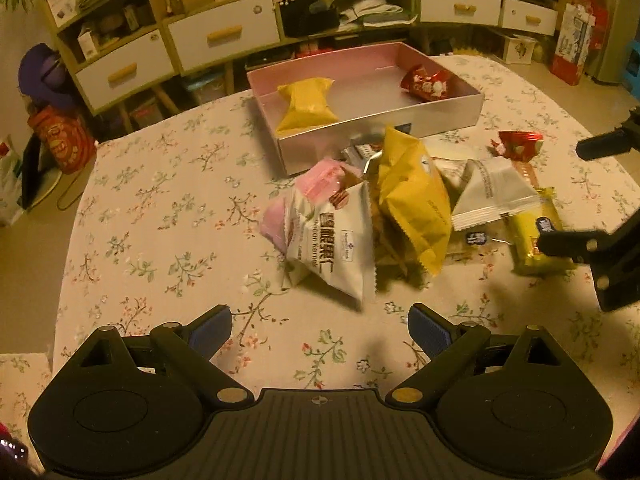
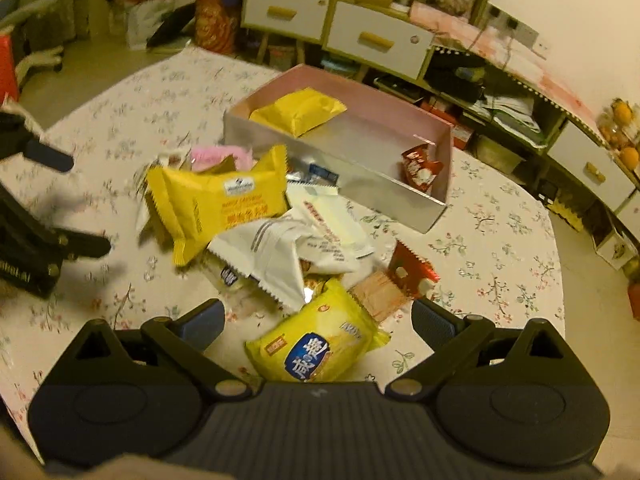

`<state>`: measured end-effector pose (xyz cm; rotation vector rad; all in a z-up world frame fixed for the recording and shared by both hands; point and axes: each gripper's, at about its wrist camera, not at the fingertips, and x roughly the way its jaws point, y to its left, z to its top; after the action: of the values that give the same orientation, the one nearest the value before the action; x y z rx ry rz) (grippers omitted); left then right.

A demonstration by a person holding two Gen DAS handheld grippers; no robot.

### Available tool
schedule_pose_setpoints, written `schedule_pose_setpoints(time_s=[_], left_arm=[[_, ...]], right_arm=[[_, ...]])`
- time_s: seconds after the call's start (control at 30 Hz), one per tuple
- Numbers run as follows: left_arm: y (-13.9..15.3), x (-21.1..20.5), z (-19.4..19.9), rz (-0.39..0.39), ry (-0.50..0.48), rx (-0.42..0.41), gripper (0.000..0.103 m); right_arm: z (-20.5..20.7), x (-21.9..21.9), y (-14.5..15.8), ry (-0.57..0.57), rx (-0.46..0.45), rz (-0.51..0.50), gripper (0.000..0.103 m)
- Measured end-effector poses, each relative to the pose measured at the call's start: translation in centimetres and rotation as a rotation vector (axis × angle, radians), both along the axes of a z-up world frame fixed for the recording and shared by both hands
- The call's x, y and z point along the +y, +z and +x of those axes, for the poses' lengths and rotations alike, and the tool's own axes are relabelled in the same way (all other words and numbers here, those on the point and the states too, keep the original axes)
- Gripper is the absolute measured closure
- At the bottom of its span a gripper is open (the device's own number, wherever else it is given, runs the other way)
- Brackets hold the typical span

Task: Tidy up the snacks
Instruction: 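Withdraw both tools from the box back toward the snack pile, then grasp the tall yellow packet with the left gripper and lift it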

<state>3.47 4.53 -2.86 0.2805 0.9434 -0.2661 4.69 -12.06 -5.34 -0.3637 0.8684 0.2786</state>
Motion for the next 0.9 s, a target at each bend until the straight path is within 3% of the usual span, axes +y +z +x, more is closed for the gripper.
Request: schedule_pose_setpoints(time_s=[0.17,0.37,0.53,0.7,0.9], left_arm=[[0.2,-0.4,0.3,-0.006,-0.029,-0.018,0.007],[1.0,-1.4,0.5,-0.019,-0.073,-0.051,0.01],[1.4,-2.2,1.0,-0.048,-0.106,-0.057,0.023],[1.5,-3.0,1.6,-0.074,-0.118,-0.037,0.044],[1.7,-3.5,2.4,-0.115,-0.119,-0.03,0.053]], right_arm=[[0.2,0.6,0.3,0.025,-0.017,-0.009,0.004],[1.6,0.1,1.3,-0.016,-0.025,0.057,0.008],[3.4,-0.2,1.6,-0.063,0.012,0.145,0.018],[5.1,-0.1,0.9,-0.11,0.062,0.199,0.027],[5.8,-0.3,-0.4,-0.117,0.125,0.178,0.032]])
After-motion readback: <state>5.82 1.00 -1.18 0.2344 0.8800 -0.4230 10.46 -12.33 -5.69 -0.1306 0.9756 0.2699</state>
